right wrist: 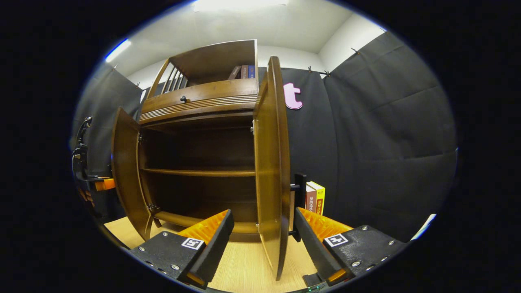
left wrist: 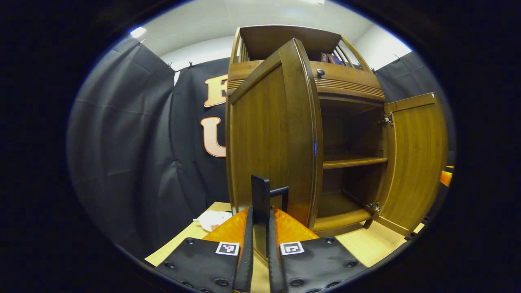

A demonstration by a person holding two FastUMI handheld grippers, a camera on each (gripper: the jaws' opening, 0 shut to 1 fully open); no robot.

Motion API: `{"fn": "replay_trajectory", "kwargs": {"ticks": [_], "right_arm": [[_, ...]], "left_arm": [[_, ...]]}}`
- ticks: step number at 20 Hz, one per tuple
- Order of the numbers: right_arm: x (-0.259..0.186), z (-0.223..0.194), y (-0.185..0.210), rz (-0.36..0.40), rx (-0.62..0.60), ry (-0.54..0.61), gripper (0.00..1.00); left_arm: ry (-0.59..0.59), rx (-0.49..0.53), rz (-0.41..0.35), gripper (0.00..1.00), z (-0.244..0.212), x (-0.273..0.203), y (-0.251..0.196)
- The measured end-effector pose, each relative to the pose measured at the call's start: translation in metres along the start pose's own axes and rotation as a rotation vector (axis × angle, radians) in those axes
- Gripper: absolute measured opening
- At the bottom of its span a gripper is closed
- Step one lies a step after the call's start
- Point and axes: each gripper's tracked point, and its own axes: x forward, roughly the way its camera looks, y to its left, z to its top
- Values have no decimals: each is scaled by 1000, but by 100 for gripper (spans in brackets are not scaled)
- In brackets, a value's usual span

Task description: Open the right door of the double-door shoe cabinet with the right hand, and open the left door with the left hand.

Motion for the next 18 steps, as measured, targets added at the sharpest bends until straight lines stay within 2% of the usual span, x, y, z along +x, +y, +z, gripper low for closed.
{"fn": "replay_trajectory", "kwargs": {"ticks": [5, 7, 8, 9, 11, 12, 14, 15, 18], "right_arm": [[1, 3, 3, -48, 24, -11, 100], [-1, 4, 3, -61, 20, -7, 100], [-2, 3, 1, -73, 12, -3, 100], [-3, 4, -1, -83, 3, -3, 100], [-5, 8, -2, -102, -2, -6, 100], [-7, 9, -2, -109, -3, -8, 100], [-9, 12, 3, -114, -10, -9, 100], [-9, 11, 4, -114, -16, -4, 100], [-11, 15, 9, -110, -26, 5, 100]], "left_arm": [[-28, 11, -1, 17, -1, -8, 46], [-38, -12, -15, 20, 0, -6, 63], [-39, -18, -23, 17, 0, -6, 70], [-39, -16, -26, 9, -2, -5, 81], [-48, 1, -64, 13, -3, -4, 96], [-56, 5, -87, 4, -3, -3, 101], [-62, -15, -129, 22, -1, -2, 111], [-66, -16, -149, 4, -2, -1, 117], [-78, -8, -200, 4, -1, 3, 133]]}}
